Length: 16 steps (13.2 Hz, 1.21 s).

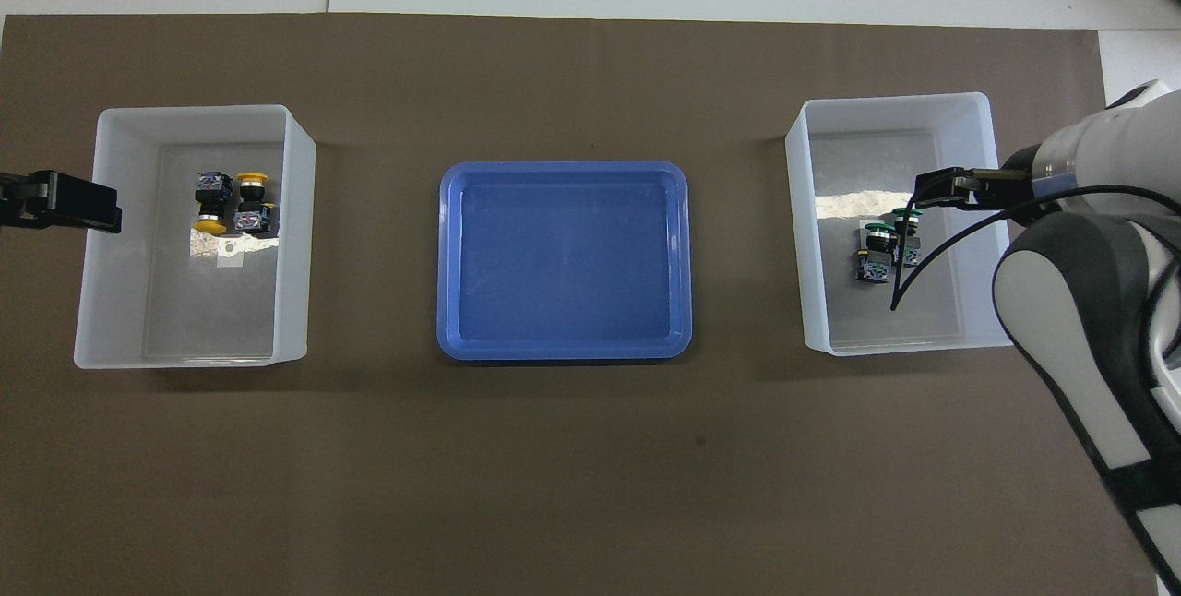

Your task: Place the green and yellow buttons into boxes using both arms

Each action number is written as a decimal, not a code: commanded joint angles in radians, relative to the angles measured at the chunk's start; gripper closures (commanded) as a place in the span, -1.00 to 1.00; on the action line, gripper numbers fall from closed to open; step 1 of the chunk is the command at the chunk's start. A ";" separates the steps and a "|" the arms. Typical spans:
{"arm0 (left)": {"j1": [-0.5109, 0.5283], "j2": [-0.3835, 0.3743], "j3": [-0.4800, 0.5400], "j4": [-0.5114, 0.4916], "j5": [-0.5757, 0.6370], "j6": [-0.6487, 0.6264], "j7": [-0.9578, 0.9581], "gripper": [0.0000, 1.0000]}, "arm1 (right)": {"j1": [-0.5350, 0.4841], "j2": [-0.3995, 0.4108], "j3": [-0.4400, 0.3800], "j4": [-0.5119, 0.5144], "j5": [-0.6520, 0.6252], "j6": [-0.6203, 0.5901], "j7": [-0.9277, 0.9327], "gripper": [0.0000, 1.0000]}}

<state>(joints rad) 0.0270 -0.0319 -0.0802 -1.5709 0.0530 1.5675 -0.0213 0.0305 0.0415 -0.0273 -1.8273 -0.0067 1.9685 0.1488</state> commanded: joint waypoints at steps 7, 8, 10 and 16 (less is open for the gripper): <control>0.045 -0.048 0.000 -0.063 -0.050 0.006 0.001 -1.00 | -0.012 -0.075 0.015 0.276 -0.044 -0.434 -0.003 -1.00; 0.045 -0.048 0.000 -0.063 -0.050 0.008 0.001 -1.00 | -0.014 -0.086 0.017 0.269 -0.044 -0.441 -0.005 -1.00; 0.039 -0.048 -0.001 -0.061 -0.048 0.008 0.006 -1.00 | -0.018 -0.097 0.012 0.255 -0.026 -0.441 -0.008 -1.00; 0.041 -0.048 -0.001 -0.061 -0.041 0.016 0.009 -1.00 | -0.024 -0.100 0.010 0.226 -0.025 -0.412 -0.041 -1.00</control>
<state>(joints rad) 0.0615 -0.0516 -0.0798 -1.6031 0.0177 1.5684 -0.0221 0.0299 -0.0454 -0.0259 -1.5762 -0.0340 1.5352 0.1456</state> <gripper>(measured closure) 0.000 0.000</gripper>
